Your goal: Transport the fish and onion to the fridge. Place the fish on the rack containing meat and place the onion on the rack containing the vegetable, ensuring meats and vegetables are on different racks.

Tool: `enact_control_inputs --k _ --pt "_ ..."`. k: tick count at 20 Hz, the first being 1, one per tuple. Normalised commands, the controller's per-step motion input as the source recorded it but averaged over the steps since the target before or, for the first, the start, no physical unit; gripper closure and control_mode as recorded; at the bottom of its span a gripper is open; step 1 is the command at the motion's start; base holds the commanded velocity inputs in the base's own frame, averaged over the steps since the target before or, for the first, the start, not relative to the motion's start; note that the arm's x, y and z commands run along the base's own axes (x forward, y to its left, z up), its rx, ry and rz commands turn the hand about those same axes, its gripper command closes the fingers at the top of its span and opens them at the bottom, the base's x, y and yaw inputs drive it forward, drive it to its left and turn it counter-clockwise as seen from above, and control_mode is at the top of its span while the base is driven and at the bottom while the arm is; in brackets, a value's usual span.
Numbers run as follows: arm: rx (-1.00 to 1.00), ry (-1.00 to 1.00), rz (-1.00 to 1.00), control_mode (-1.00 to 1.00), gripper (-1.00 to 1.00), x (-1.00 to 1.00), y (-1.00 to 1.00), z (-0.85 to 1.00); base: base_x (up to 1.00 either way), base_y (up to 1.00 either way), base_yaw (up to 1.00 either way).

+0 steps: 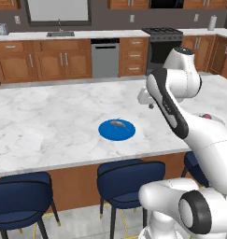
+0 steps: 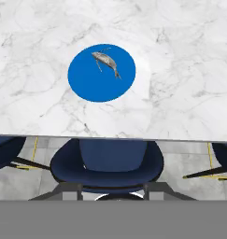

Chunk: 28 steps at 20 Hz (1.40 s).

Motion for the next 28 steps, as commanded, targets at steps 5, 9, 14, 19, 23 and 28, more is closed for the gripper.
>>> enact_control_inputs --k 5,9,14,19,23,28 --pt "0.00 -0.02 0.01 -1.00 -1.00 -0.43 0.03 0.00 0.00 0.00 0.00" --pt "0.00 0.00 0.05 -1.00 -1.00 -0.57 0.18 -0.08 0.00 0.00 0.00" --pt "-0.02 -0.01 0.12 -1.00 -1.00 -0.04 0.04 -0.25 0.00 0.00 0.00" --pt "0.00 0.00 0.31 -1.00 -1.00 0.14 -0.02 -0.40 0.00 0.00 0.00" --pt "0.00 0.00 0.38 -1.00 -1.00 0.43 0.00 -0.57 0.00 0.00 0.00" --pt "-0.01 -0.03 0.36 -1.00 -1.00 0.56 0.00 -0.34 0.00 0.00 0.00"
